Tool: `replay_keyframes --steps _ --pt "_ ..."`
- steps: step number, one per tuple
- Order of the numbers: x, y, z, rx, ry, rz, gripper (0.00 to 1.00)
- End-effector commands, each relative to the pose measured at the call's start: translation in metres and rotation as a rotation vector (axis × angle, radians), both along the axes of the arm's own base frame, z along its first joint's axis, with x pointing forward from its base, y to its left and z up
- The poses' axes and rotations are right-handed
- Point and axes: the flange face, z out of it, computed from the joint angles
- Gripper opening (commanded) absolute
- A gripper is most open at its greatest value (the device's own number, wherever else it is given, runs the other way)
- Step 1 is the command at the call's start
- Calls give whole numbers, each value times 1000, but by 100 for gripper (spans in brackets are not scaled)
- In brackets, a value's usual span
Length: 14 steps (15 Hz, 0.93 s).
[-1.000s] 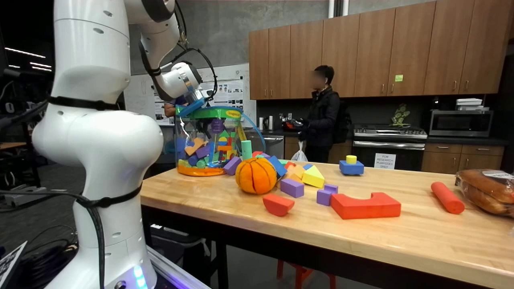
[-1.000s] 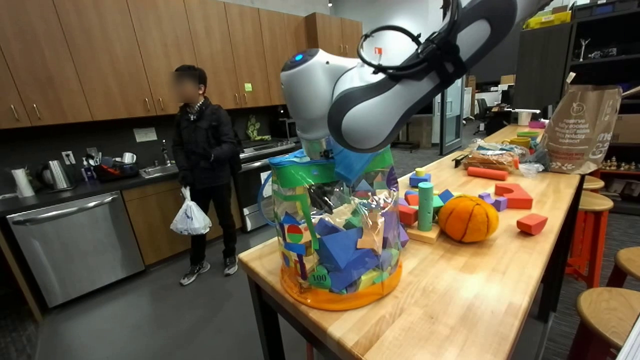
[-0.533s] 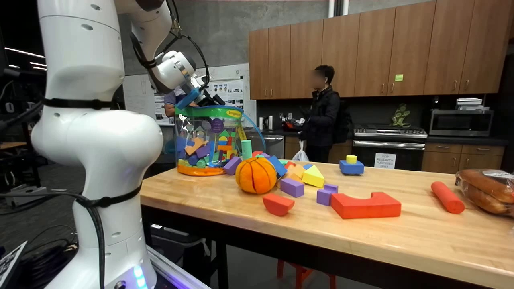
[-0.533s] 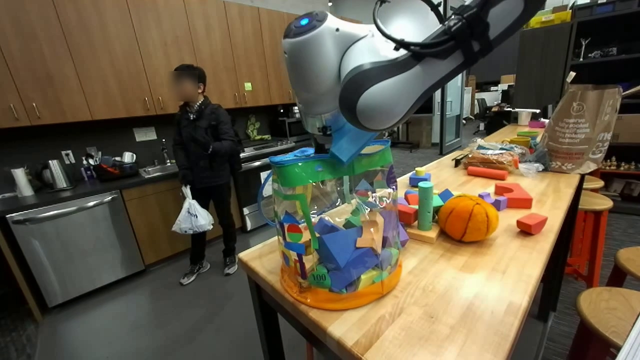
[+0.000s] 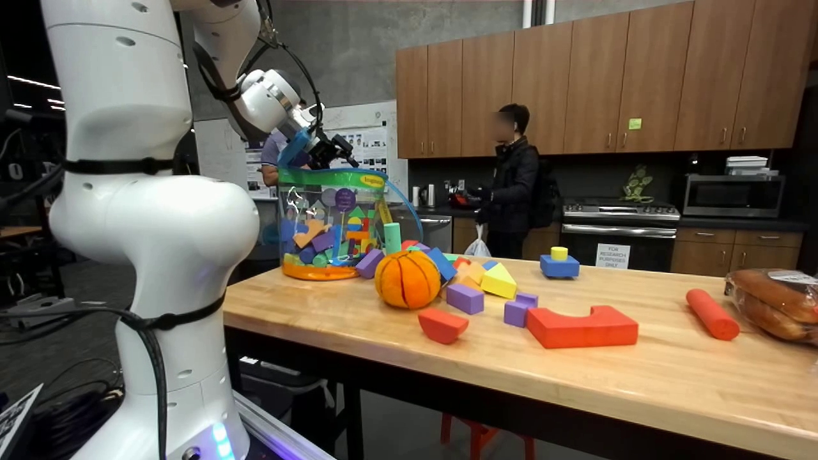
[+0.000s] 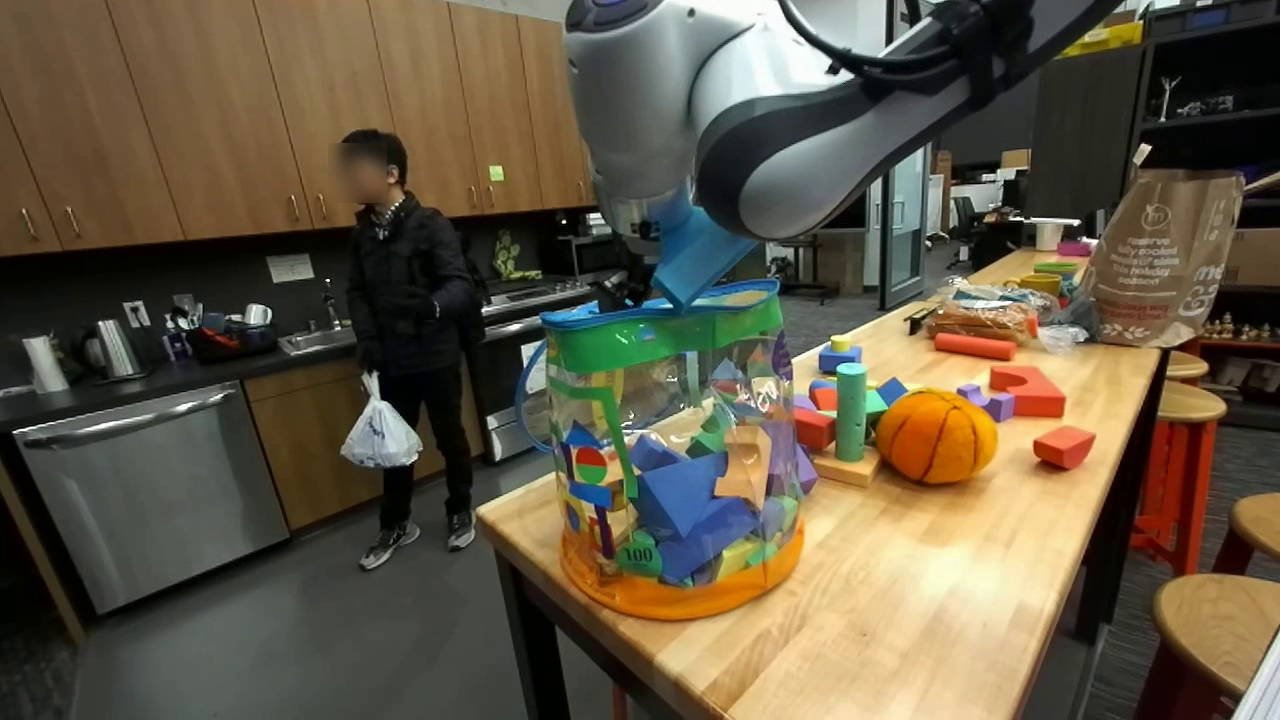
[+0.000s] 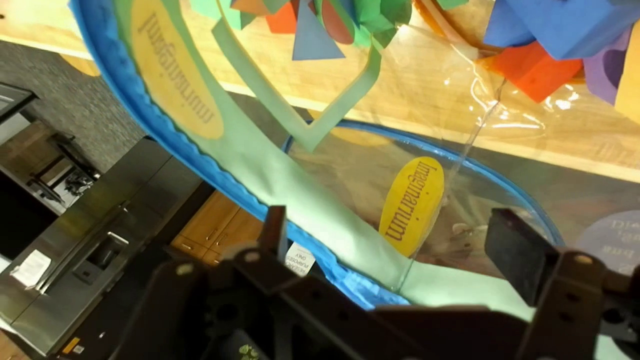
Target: Remove the blocks from the basket
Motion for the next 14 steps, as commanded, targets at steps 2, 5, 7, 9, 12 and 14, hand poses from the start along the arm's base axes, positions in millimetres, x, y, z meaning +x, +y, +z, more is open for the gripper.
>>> replay_keyframes --steps 2,5,7,9,12,14 --pt "-3 10 15 -36 -70 27 100" --pt "21 19 16 -57 -106 60 100" --pt "33 26 17 -79 -129 85 100" --pt "45 35 20 -101 -145 106 100" --pt "68 50 21 -114 -156 132 100" --pt "77 56 11 -120 -95 124 100"
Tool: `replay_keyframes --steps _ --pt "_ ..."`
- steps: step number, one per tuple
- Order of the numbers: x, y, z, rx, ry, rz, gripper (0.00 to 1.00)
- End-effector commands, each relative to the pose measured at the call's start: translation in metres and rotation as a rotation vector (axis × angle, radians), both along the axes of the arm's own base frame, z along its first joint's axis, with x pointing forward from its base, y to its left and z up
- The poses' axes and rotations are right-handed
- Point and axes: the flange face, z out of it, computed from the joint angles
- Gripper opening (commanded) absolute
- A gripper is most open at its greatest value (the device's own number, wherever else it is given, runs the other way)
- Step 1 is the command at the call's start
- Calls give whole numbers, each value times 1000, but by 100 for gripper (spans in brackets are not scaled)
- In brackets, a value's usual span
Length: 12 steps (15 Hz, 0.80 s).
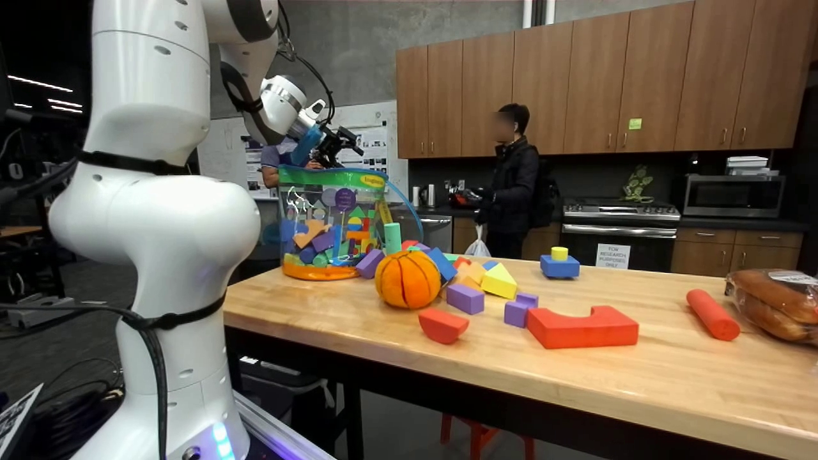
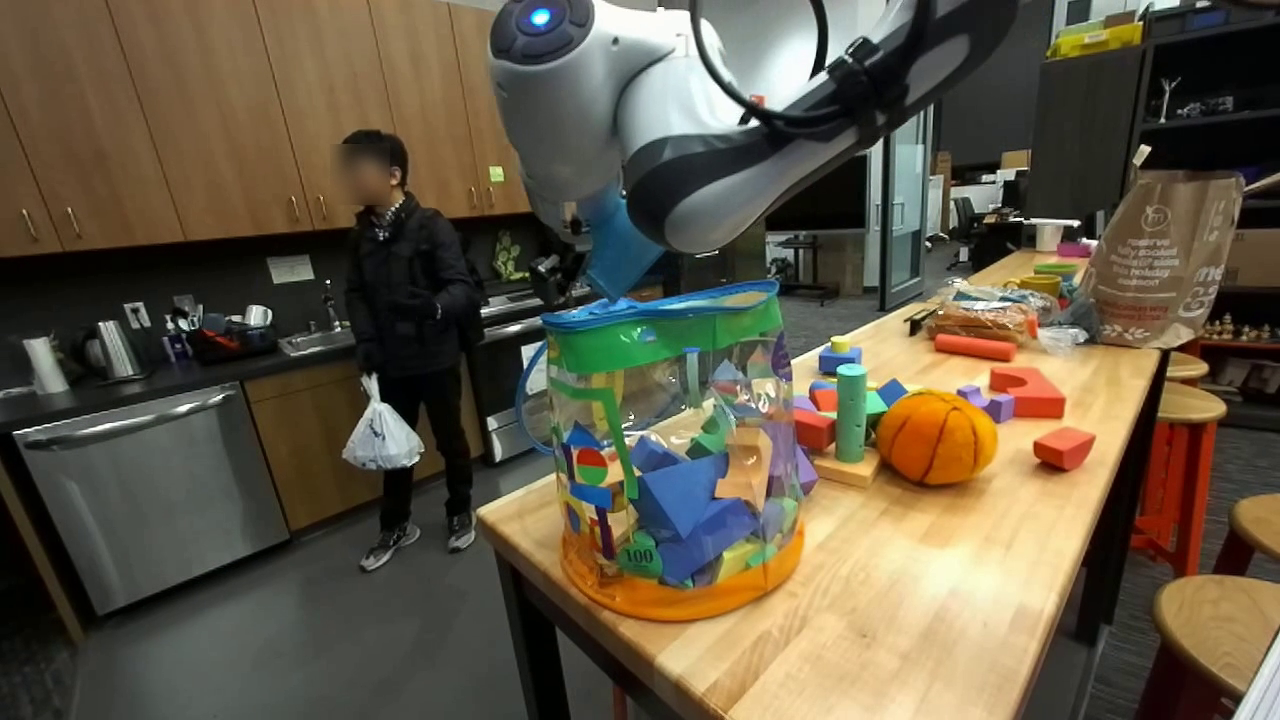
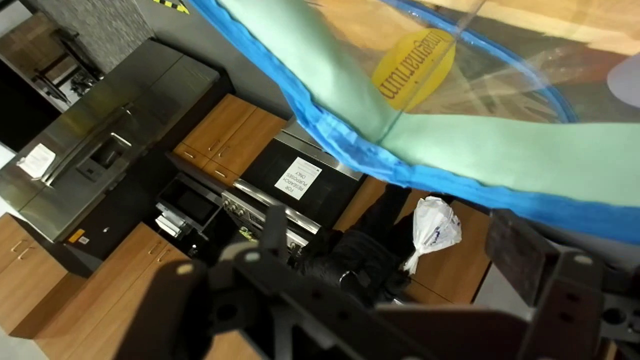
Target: Remove the blocks from the basket
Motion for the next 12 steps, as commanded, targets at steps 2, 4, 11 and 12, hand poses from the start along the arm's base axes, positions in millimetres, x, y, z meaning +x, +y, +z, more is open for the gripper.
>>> replay_keyframes --steps 2,4,11,12 --pt "18 9 -22 -37 154 -60 100" --pt "17 0 -37 -36 258 -126 100" --pt "2 -31 -39 32 395 -269 100" --pt "0 -33 -36 46 394 -277 100"
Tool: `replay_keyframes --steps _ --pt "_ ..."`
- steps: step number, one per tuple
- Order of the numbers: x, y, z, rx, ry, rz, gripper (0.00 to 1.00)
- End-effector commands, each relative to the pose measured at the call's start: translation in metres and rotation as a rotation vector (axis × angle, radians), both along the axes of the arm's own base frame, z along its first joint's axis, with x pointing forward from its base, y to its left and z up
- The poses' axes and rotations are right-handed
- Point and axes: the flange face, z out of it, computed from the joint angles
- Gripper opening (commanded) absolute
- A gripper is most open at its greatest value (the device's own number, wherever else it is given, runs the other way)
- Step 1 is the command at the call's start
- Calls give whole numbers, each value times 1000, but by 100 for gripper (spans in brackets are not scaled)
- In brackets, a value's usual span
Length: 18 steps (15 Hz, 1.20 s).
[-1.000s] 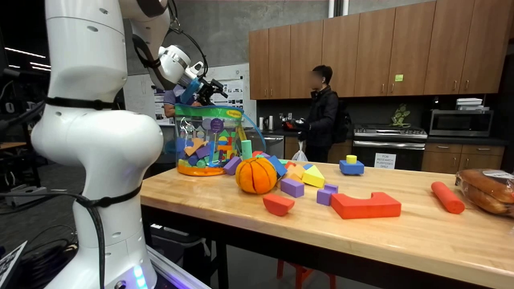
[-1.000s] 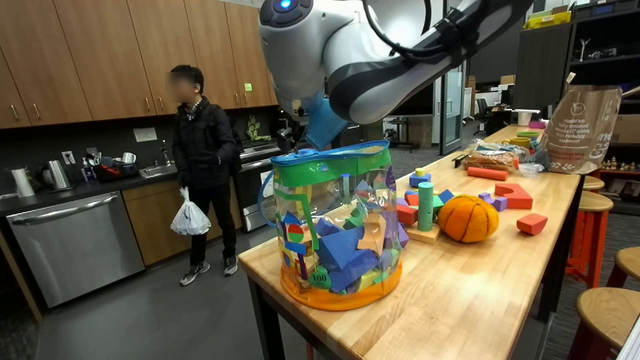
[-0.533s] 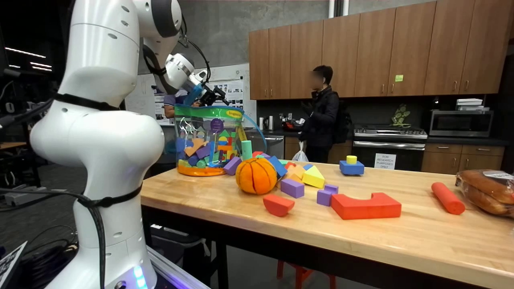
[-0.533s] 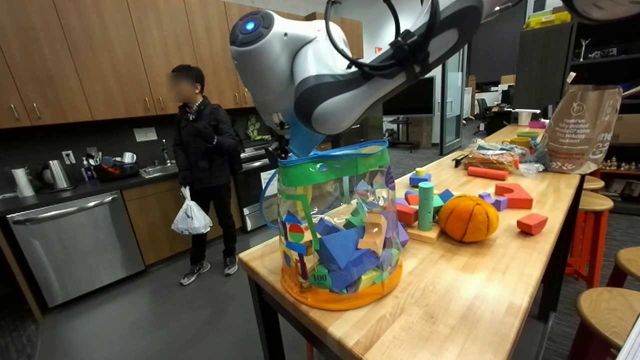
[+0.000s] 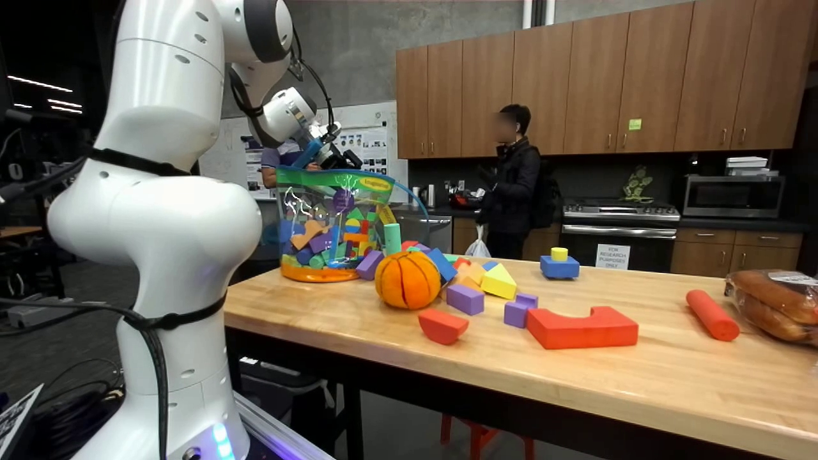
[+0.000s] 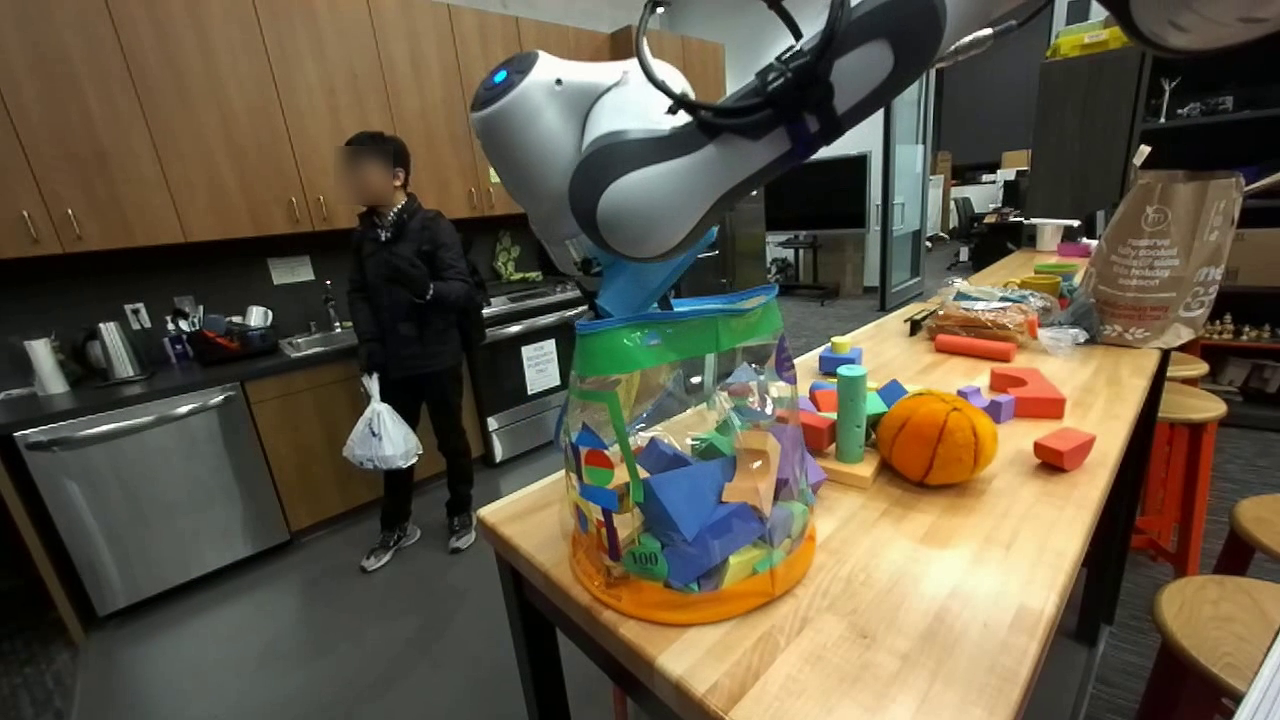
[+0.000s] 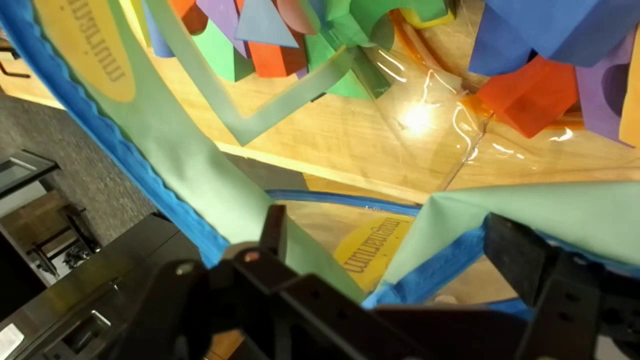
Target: Remove the blocks from the basket
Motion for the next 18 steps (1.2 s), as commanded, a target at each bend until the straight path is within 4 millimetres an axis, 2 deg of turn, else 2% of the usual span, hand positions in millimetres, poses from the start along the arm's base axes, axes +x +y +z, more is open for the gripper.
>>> replay_keyframes --steps 1,6,10,13,18 --pt "-19 -10 18 42 -6 -42 100" --pt "-53 -7 38 137 -187 -38 100" --pt "-91 -8 55 154 -253 -34 100" --pt "-112 -14 61 172 -291 -50 100" --pt "-115 -20 62 167 -266 -40 100"
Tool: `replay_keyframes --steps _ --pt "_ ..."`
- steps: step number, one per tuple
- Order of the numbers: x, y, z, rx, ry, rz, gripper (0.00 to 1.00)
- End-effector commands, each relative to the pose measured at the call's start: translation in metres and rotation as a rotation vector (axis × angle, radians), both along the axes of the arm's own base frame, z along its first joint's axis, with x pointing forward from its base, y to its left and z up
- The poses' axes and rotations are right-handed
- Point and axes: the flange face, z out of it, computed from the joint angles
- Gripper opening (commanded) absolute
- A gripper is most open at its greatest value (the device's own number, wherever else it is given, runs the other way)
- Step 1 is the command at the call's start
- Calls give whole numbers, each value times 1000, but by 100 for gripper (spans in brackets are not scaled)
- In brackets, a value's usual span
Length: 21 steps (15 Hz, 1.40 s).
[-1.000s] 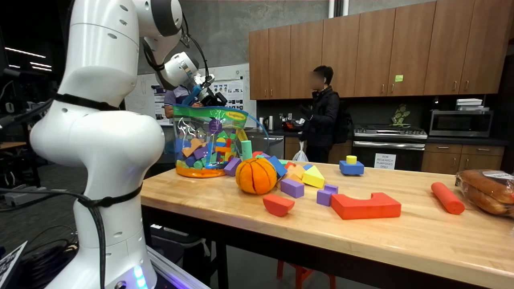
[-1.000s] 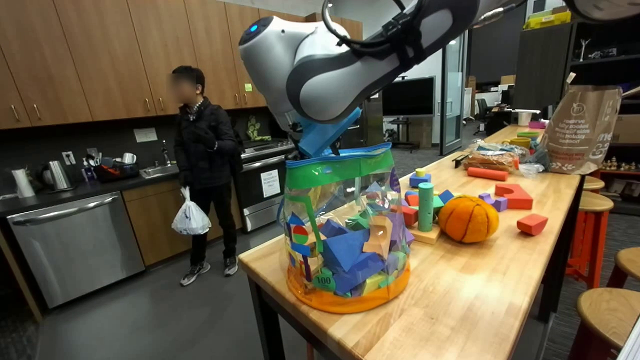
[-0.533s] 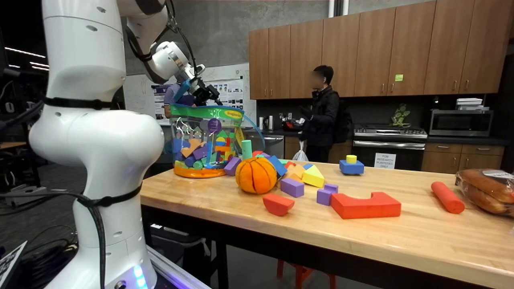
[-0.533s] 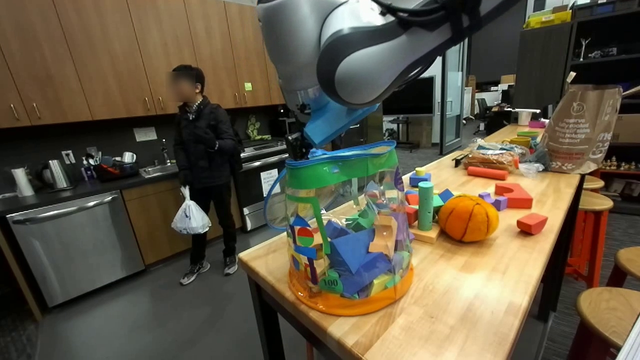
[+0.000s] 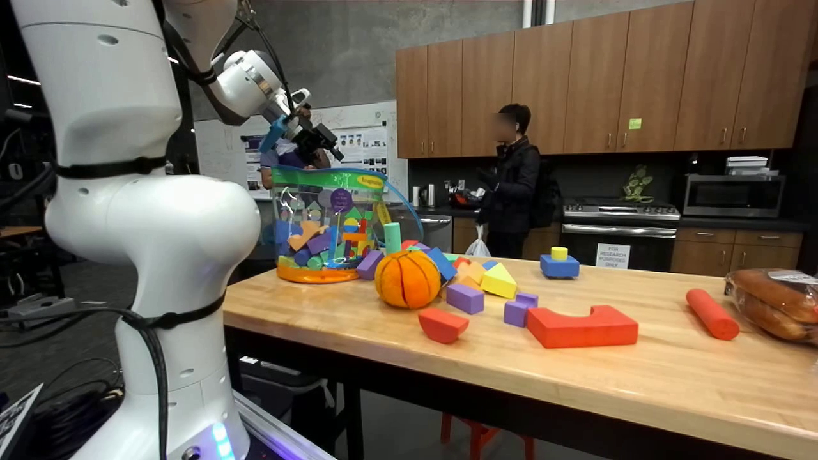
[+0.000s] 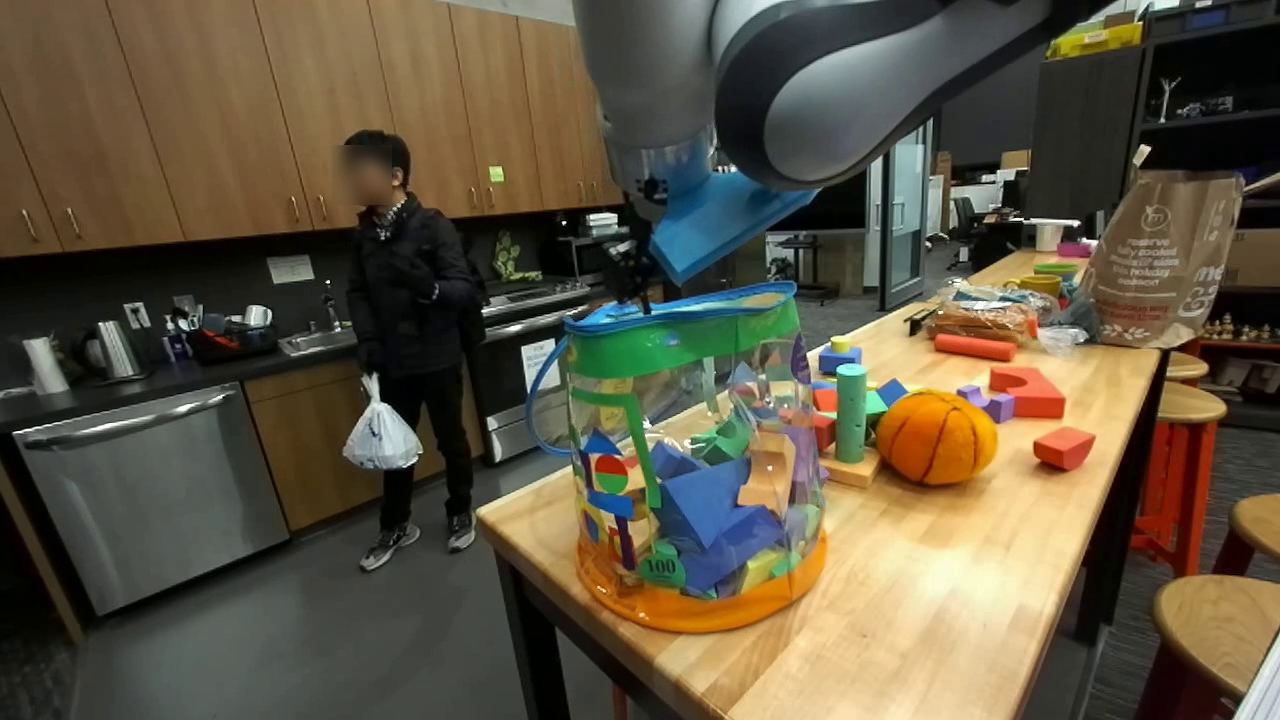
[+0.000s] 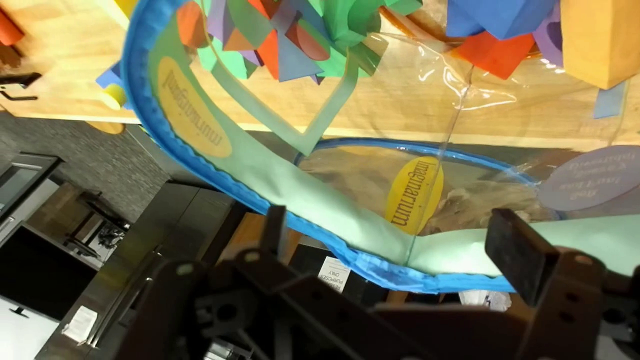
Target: Remove the blocks from the basket
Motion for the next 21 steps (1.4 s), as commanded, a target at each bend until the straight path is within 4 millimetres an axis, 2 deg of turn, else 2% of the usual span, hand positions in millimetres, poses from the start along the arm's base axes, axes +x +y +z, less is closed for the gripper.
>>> replay_keyframes --steps 1,4,9,13,17,21 --pt "1 -8 -1 -1 29 23 100" --pt "21 -3 -8 -33 133 85 100" --pt "68 9 -22 -110 261 170 100" --pt "104 15 -59 -175 451 187 100" --pt "127 21 -113 -228 657 205 100" --pt "140 16 -139 -247 784 191 100"
